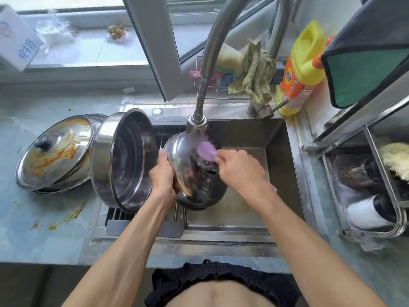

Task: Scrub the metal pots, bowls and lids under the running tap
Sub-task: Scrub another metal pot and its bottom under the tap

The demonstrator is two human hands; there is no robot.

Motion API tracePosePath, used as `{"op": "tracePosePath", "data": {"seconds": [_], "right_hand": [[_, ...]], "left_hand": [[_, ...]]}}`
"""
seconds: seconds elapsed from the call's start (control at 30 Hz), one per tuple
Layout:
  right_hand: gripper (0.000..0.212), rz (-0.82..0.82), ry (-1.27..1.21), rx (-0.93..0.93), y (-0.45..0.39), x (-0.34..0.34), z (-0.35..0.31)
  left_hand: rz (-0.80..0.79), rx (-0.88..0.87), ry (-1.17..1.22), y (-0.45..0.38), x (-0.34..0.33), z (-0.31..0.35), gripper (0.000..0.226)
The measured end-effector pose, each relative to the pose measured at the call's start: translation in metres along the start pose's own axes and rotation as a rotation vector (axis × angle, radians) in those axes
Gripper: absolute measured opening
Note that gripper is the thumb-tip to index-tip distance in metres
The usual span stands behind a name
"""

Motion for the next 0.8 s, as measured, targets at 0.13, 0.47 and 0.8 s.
{"op": "tracePosePath", "data": {"seconds": [0.13, 0.47, 0.8], "right_hand": [[0.026, -0.036, -0.043, 0.02, -0.014, 0.001, -0.015], [0.024, -0.047, 0.045, -0.038, -0.032, 0.009, 0.018], [0.026, -0.084, 0.115, -0.015, -0.035, 0.002, 0.022]], "left_hand": [[-0.068, -0.032, -0.071, -0.002, -0.005, 0.0, 0.056], [-0.182, 0.01, -0.265, -0.007, -0.019, -0.002, 0.049], [-0.148, -0.007, -0.377, -0.008, -0.025, -0.006, 0.051]]}}
Point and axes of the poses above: each hand's wrist, its own y-axis away from the middle knuckle, its own x-axis out of the back of the hand, z = x × y, the point moved 6 cm from there along -y, towards the middle knuckle, and after that the axes turned 8 degrees about x, right-handed, at the moved point
